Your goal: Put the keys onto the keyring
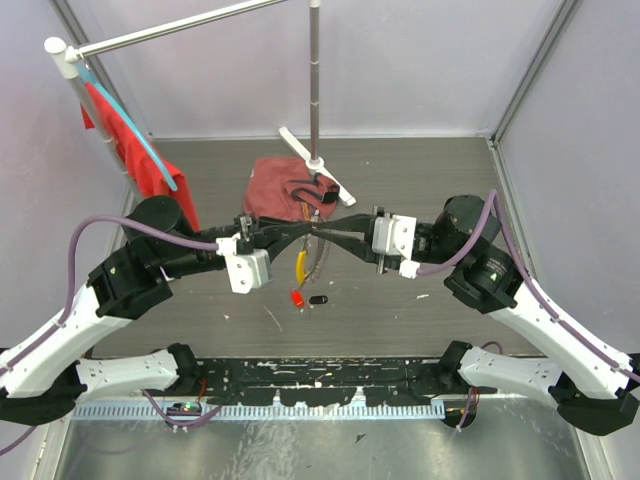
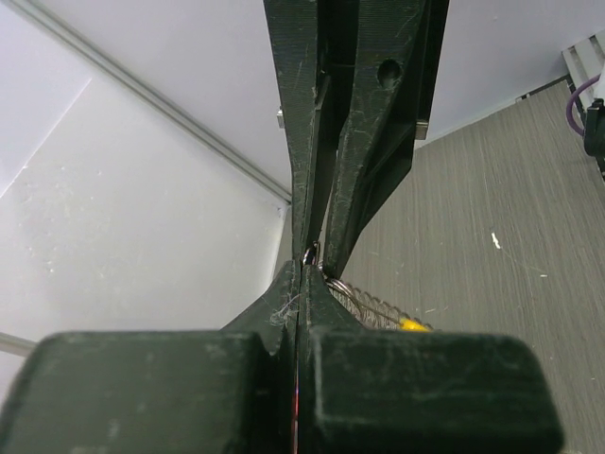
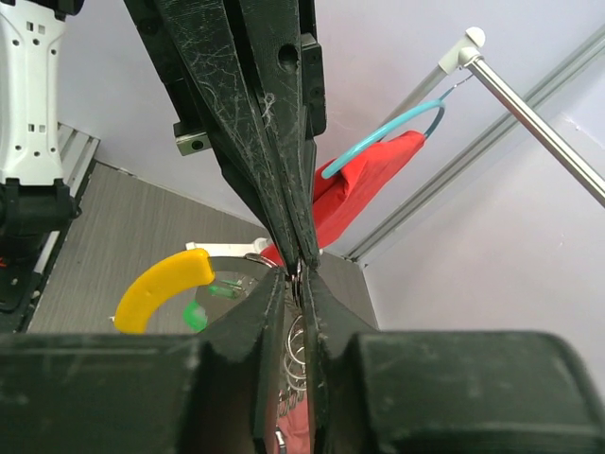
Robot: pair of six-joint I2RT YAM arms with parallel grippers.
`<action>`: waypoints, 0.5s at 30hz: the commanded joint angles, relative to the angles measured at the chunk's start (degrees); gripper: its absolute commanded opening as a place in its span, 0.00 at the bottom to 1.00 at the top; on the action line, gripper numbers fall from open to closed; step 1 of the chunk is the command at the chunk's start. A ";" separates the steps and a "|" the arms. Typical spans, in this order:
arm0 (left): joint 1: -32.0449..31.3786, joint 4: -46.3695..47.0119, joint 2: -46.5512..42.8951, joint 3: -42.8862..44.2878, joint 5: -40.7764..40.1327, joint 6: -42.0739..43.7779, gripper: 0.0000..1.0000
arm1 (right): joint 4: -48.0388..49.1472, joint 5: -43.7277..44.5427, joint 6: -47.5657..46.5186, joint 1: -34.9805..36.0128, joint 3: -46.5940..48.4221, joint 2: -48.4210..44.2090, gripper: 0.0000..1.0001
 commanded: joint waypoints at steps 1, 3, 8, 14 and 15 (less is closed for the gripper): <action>-0.15 3.32 -0.22 -0.56 0.75 0.24 0.00 | 3.25 -0.67 0.25 0.30 1.35 -0.35 0.13; -0.19 3.33 -0.35 -0.61 0.91 0.33 0.00 | 2.76 -0.43 -0.11 0.30 1.41 -0.33 0.05; -0.21 3.59 -0.70 -0.95 1.52 0.52 0.00 | 1.24 0.70 -1.25 0.30 1.96 -0.32 0.01; -0.17 3.44 -1.41 -1.86 2.31 0.37 0.30 | 1.65 0.18 -2.17 0.25 2.12 -1.27 0.01; -0.24 3.38 -1.52 -1.94 2.28 0.28 0.32 | 1.64 -0.02 -2.33 0.29 2.07 -1.42 0.01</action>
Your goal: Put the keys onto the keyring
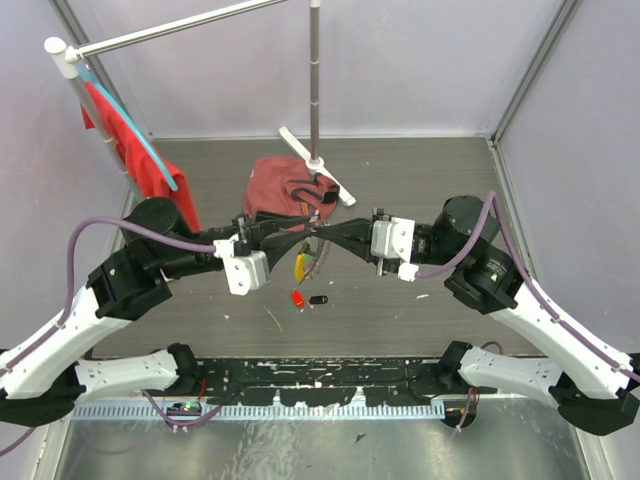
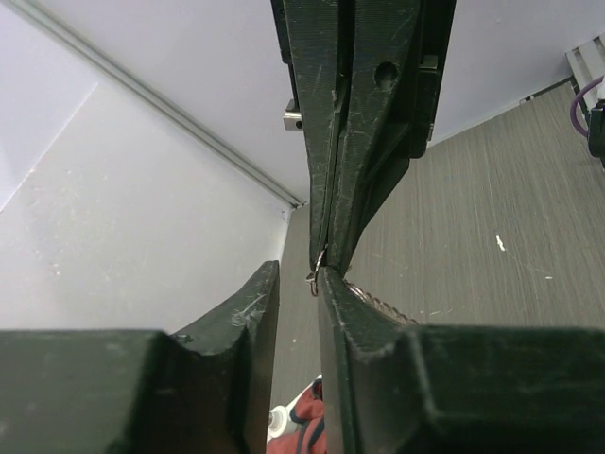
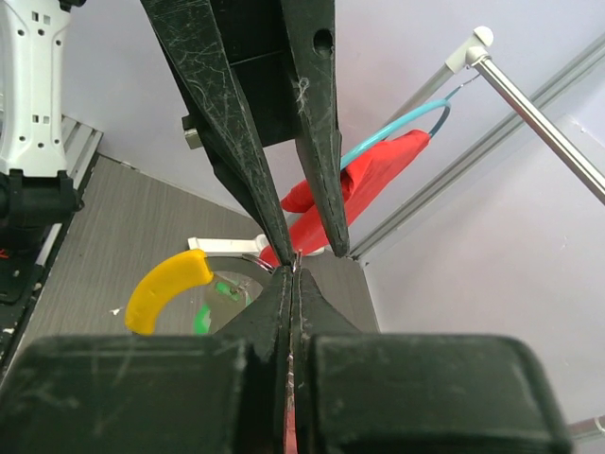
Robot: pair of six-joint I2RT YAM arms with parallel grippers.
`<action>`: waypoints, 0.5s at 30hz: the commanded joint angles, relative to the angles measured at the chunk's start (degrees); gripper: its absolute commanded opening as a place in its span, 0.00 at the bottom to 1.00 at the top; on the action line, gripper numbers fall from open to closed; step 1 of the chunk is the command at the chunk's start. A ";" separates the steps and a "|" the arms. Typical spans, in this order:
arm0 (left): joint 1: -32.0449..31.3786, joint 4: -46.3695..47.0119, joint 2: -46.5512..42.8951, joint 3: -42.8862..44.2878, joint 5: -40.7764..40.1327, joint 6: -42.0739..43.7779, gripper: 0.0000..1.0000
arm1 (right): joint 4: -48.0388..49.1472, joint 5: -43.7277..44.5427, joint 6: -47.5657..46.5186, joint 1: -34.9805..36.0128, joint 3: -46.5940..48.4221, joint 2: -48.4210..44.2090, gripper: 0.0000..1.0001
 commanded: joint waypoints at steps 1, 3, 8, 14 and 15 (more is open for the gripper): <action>-0.23 2.49 -1.05 -1.03 1.79 -0.23 0.32 | 2.50 -0.17 -1.27 0.30 2.09 -1.46 0.01; -0.23 2.32 -0.88 -1.07 1.77 -0.18 0.32 | 2.34 -0.30 -1.37 0.30 2.10 -1.64 0.01; -0.27 1.58 -0.65 -0.99 2.65 -0.06 0.34 | 2.54 -0.52 -1.37 0.30 2.04 -2.27 0.01; -0.22 0.82 -0.41 -0.62 3.88 0.11 0.36 | 1.95 -1.08 -1.72 0.30 2.18 -3.03 0.01; -0.20 0.61 -0.27 -0.50 3.88 0.23 0.35 | 1.78 -1.23 -1.80 0.29 2.25 -3.03 0.01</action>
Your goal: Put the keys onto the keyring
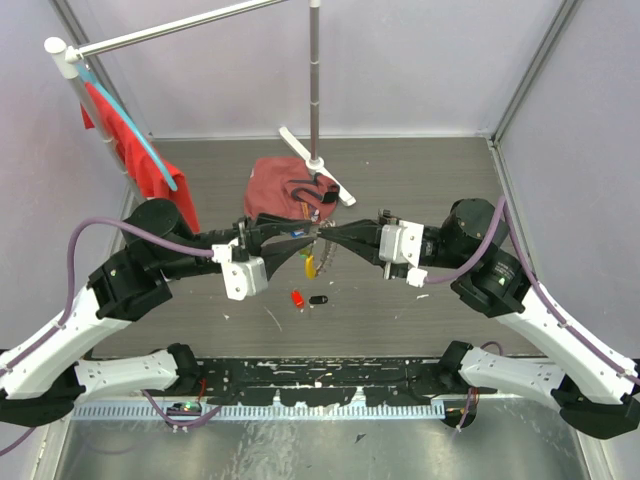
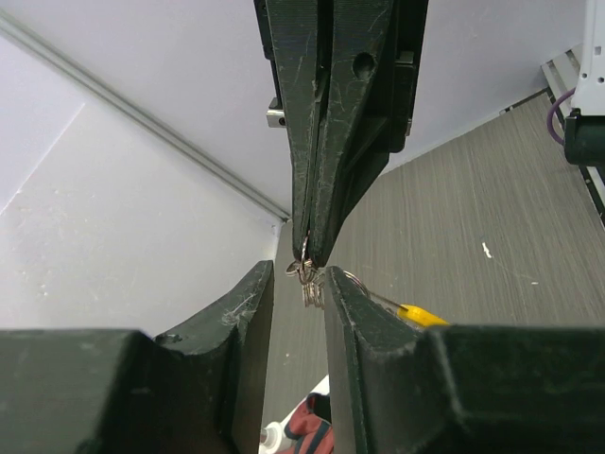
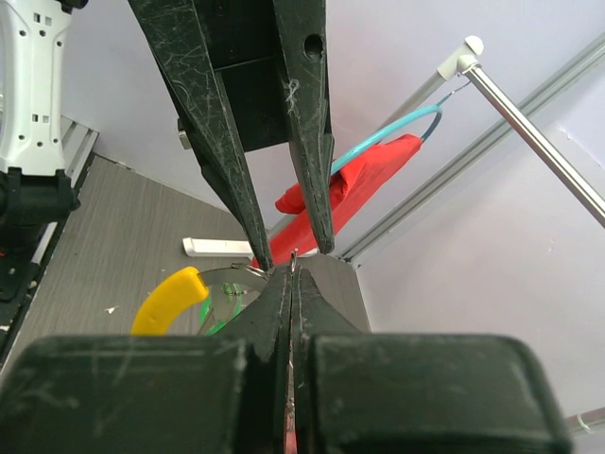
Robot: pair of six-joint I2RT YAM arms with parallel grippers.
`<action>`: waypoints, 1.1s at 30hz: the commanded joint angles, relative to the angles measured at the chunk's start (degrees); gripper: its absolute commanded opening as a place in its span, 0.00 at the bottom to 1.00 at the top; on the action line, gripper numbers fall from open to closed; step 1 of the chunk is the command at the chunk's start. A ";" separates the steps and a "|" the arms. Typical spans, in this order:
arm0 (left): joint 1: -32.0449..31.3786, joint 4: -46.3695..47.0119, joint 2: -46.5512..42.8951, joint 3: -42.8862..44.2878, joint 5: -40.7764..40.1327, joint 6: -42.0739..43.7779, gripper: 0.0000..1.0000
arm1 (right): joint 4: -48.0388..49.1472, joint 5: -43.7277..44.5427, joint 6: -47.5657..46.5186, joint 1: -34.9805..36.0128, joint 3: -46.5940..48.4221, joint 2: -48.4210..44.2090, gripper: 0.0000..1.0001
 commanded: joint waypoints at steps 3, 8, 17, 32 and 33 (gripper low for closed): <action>-0.15 -0.18 0.51 0.47 1.68 0.40 0.33 | 2.40 -1.38 -0.91 0.30 2.29 -1.50 0.01; -0.17 0.04 1.07 0.71 1.99 0.40 0.31 | 2.55 -2.19 -0.78 0.30 2.29 -1.71 0.01; -0.15 0.75 1.79 0.73 2.31 0.07 0.23 | 4.07 -3.34 -0.04 0.30 1.63 -2.60 0.01; -0.15 4.39 1.73 0.23 3.82 -2.80 0.18 | 1.31 -2.81 -1.30 0.24 1.56 -1.54 0.01; -0.07 4.49 1.62 0.19 3.92 -2.85 0.19 | 1.15 -2.51 -1.52 0.29 1.57 -1.54 0.01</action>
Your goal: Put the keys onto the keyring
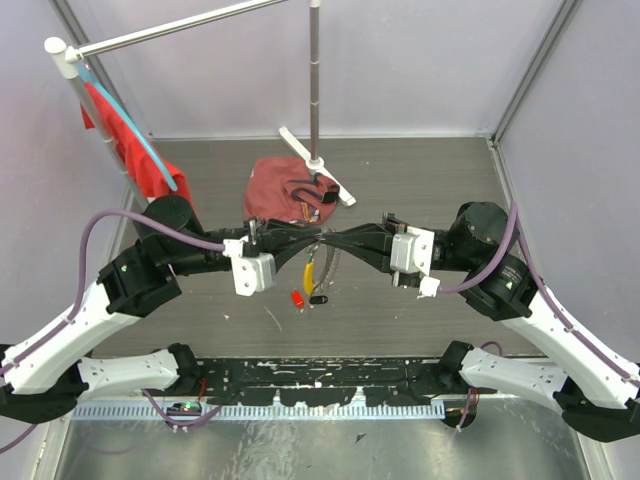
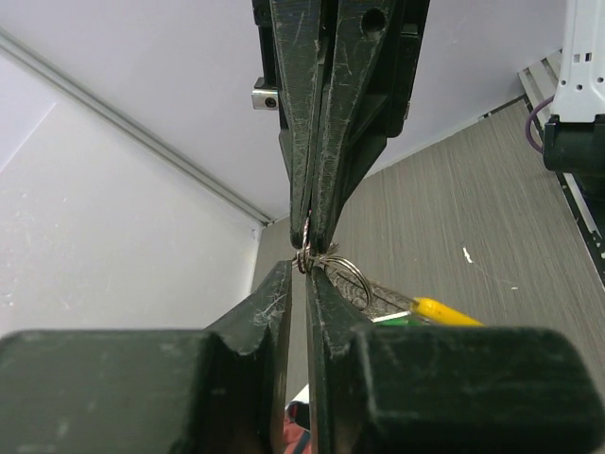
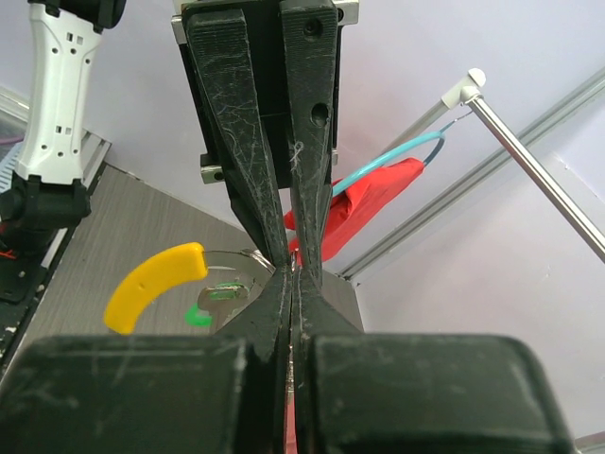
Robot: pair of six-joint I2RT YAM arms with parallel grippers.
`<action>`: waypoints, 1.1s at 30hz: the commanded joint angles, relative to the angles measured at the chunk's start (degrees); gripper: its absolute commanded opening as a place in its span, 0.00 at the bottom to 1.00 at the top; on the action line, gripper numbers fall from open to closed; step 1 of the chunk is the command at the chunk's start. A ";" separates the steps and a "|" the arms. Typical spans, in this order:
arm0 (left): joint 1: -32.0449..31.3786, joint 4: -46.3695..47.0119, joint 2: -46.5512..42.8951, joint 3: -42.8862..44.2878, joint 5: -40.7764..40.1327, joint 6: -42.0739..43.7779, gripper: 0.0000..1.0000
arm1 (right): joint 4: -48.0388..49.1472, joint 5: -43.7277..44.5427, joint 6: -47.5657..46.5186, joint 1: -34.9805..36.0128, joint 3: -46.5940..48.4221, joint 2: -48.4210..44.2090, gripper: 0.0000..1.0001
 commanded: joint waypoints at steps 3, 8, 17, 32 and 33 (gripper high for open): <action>-0.19 3.76 -1.01 -0.24 1.92 -1.06 0.24 | 1.22 1.09 -1.33 0.30 1.47 -0.15 0.01; -0.17 3.65 -1.98 -1.02 3.12 -0.85 0.27 | 1.13 1.94 -1.63 0.28 1.58 -0.58 0.01; -0.18 3.40 -2.48 -1.30 3.57 -0.59 0.24 | 0.63 2.42 -1.87 0.30 1.70 -0.40 0.01; -0.19 2.98 -1.71 -1.74 2.60 -0.07 0.28 | 2.83 0.91 -0.21 0.30 1.79 -0.95 0.01; -0.15 3.05 -1.61 -1.70 2.60 -0.12 0.28 | 2.82 0.87 -0.15 0.30 1.79 -0.93 0.01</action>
